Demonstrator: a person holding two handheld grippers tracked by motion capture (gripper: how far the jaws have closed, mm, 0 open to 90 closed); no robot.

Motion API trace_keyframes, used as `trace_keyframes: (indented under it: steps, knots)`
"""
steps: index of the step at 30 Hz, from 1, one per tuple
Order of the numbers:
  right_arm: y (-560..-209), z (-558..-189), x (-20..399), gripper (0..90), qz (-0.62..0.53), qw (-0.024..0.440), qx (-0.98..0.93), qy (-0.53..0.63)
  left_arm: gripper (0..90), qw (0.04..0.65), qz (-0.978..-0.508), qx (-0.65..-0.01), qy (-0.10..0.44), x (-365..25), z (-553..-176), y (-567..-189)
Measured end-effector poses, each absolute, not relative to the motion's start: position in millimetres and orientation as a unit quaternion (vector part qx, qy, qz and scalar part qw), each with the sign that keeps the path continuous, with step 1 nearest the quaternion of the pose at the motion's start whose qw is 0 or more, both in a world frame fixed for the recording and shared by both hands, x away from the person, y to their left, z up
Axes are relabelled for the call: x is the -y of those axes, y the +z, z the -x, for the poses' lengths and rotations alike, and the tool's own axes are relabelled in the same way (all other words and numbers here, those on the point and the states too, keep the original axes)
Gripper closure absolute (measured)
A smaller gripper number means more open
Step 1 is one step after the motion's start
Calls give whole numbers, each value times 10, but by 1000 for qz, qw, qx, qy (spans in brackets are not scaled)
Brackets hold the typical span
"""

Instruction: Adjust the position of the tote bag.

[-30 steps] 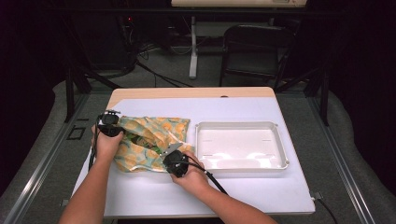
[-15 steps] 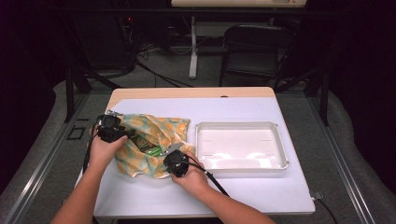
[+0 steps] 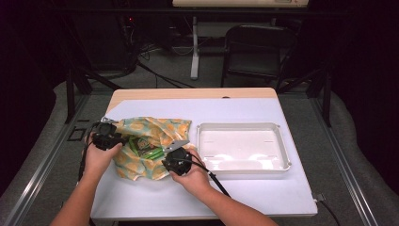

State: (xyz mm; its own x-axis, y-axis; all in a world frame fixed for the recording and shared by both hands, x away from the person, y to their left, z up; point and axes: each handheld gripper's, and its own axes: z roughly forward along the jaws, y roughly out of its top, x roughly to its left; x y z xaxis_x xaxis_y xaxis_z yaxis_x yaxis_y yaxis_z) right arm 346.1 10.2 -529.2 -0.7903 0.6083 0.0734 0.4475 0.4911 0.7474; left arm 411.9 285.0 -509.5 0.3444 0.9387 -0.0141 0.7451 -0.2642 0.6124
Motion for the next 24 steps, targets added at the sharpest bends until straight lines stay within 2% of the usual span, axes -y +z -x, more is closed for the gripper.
trace_keyframes:
  steps: [7,13,17,19,21,24]
  knots:
    - [-5016,-3427,-137,763,-295,101,-834,454,634,261,-762,-564,182,-2927,-4240,-5238]
    - [-4851,-3400,-217,677,-282,86,-818,493,649,262,-759,-567,186,-2913,-4292,-5272]
    - [-4867,-3395,-332,606,-271,80,-830,481,650,265,-755,-570,185,-2911,-4294,-5280]
    - [-4947,-3425,-405,606,-270,77,-840,464,649,264,-758,-570,176,-2926,-4290,-5262]
    - [-5049,-3458,-464,647,-275,70,-850,445,650,270,-755,-570,181,-2927,-4282,-5257]
    - [-5182,-3459,-531,815,-268,62,-860,430,655,274,-754,-570,178,-2939,-4277,-5243]
